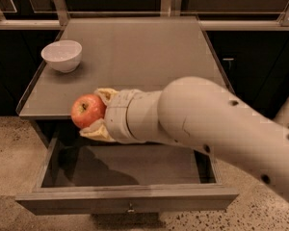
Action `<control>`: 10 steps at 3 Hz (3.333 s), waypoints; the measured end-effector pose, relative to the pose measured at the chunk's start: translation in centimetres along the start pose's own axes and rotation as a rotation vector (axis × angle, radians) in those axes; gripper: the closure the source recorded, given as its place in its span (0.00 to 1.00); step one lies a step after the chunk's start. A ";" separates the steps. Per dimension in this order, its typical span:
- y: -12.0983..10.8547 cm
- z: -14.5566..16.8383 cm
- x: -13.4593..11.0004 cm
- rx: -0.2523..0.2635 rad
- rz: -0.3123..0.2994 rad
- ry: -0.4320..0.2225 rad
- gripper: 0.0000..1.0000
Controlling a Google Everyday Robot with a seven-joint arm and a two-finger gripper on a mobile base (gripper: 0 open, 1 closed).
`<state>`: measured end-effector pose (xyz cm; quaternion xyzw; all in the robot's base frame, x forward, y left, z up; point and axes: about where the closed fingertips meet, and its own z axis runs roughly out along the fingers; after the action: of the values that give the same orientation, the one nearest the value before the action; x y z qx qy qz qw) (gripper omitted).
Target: Pick apple from top drawer and place on counter
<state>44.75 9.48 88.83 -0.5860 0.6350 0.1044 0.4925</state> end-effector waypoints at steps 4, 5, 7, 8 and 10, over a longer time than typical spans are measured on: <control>-12.9 -2.8 1.2 0.278 0.039 0.115 1.00; -14.2 -4.9 4.6 0.373 0.056 0.168 1.00; -14.5 -4.5 10.9 0.428 0.242 0.160 1.00; -14.1 -2.0 13.1 0.405 0.328 0.120 1.00; -14.0 -1.7 13.4 0.402 0.335 0.118 0.57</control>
Offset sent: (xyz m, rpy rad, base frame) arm 0.1179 -0.0352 0.0684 -0.0252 -0.0167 -0.1810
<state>58.06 -4.44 85.91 -0.3684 0.7587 0.0218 0.5368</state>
